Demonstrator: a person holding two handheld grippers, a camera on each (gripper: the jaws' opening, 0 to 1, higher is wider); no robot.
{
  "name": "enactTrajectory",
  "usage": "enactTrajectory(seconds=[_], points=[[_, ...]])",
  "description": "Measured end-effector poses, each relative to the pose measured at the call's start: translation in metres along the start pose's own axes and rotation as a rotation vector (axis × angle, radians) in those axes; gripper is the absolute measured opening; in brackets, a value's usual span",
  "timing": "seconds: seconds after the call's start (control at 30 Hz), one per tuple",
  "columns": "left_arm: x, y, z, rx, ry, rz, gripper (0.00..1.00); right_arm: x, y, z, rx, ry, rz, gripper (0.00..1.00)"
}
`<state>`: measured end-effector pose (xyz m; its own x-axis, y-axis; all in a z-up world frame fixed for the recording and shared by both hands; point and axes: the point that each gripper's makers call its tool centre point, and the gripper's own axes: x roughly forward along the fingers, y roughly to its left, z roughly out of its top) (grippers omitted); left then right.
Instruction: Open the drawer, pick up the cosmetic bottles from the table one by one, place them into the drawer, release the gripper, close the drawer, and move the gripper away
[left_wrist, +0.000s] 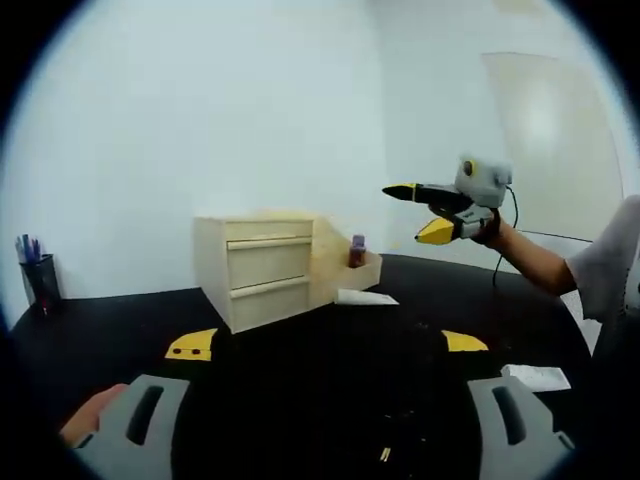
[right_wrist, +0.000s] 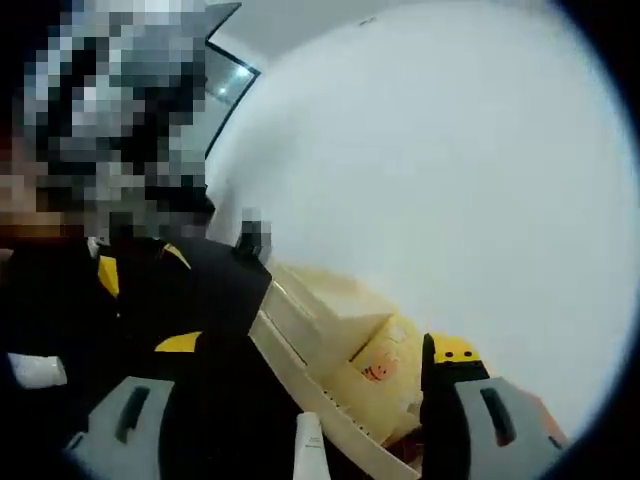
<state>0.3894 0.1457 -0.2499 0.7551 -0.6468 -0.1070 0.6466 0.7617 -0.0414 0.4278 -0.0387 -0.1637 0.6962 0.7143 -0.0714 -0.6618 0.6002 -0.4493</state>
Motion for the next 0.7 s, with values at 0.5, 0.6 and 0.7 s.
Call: enactTrajectory(seconds=[0.5,0.6,0.7], points=[[-0.001,0.000,-0.002,-0.014,-0.001,0.008,0.79,-0.061,0.015,-0.032,0.104,0.027,0.029,0.77],[-0.002,-0.001,0.000,-0.011,-0.010,0.012,0.79,-0.065,0.018,-0.033,0.106,0.020,0.041,0.78],[-0.004,-0.003,0.003,-0.009,-0.019,0.010,0.79,-0.067,0.021,-0.032,0.137,0.005,0.051,0.78]])
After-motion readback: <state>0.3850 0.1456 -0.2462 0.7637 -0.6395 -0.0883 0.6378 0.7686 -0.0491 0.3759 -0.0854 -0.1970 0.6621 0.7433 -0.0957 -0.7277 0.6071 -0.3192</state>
